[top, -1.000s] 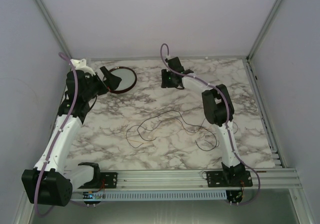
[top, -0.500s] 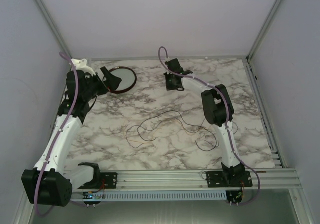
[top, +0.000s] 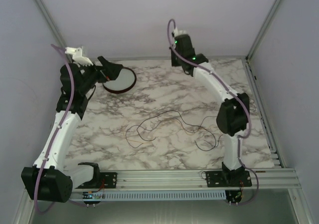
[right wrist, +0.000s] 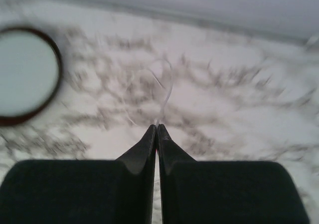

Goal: Zip-tie the wires
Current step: Pick up the cable at the center of the board, then straighten the cable at the center of the board.

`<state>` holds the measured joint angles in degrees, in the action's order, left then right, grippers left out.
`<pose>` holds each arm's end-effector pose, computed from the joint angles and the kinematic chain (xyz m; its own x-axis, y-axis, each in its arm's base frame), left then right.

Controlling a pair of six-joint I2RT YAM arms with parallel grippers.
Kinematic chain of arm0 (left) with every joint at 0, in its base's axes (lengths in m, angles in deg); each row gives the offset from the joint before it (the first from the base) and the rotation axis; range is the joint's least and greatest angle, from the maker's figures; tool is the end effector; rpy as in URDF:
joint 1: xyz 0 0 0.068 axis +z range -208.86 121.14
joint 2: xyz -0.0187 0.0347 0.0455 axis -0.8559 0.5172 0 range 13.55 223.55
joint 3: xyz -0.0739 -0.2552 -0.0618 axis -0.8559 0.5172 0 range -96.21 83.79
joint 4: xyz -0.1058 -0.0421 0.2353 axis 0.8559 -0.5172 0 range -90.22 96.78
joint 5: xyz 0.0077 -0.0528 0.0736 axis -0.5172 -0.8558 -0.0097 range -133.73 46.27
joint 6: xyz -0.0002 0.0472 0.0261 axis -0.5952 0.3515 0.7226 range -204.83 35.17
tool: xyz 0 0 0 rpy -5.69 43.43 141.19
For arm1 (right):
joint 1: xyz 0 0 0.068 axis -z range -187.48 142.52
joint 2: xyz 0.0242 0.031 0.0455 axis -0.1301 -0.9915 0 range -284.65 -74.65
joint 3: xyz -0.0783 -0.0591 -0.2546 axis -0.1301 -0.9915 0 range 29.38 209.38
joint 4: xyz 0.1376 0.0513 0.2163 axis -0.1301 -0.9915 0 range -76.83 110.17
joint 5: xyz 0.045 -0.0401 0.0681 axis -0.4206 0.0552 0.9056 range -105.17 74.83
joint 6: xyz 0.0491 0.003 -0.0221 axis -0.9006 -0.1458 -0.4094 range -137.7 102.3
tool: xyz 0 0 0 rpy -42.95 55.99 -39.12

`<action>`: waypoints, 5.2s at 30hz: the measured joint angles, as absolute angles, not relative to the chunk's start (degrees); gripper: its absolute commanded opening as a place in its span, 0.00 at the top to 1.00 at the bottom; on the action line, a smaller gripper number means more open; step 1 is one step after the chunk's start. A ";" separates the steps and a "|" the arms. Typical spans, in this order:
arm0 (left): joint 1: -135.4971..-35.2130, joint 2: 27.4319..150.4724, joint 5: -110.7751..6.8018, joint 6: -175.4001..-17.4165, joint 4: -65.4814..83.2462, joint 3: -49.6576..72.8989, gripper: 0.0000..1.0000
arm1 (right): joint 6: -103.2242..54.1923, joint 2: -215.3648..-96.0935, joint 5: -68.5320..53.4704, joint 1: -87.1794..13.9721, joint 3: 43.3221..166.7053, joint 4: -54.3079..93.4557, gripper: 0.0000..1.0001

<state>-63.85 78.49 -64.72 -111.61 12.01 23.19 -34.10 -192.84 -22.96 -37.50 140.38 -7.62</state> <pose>0.2621 -0.0356 0.3955 -0.1836 -0.4063 -0.8951 0.3981 0.8018 -0.4457 0.4222 0.2385 0.3125 -0.5890 -0.0173 -0.8079 -0.2432 0.9572 0.1568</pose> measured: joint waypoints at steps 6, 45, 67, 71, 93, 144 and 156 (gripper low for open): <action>-63.85 81.82 -68.43 -114.43 16.95 20.31 0.00 | -32.49 -183.27 -26.24 -37.50 145.21 -2.97 1.00; -86.78 86.80 -65.81 -108.10 40.95 37.97 0.00 | -47.59 -154.90 10.15 -30.63 147.64 -9.48 1.00; -96.66 110.75 -60.19 -105.36 55.81 28.00 0.92 | -55.90 -147.36 17.58 -30.42 139.20 0.47 1.00; -96.68 113.95 -60.63 -106.50 60.45 26.78 1.00 | -56.99 -146.35 17.76 -30.42 138.17 2.39 1.00; -93.44 84.29 -46.77 -85.43 12.12 21.38 1.00 | -37.84 -145.41 -10.11 -18.59 131.20 -29.30 1.00; -92.59 73.73 -26.91 -110.50 -25.80 36.46 1.00 | -40.01 -159.40 -22.33 -33.02 85.91 -11.69 0.92; -87.24 80.40 -32.00 -111.68 -22.91 43.45 0.97 | -41.30 -164.47 -23.75 -34.13 86.66 -11.34 0.57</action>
<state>-87.24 80.40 -32.00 -111.68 -22.91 43.45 -41.30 -164.47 -23.75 -34.13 86.66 -11.34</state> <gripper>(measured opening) 0.005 0.325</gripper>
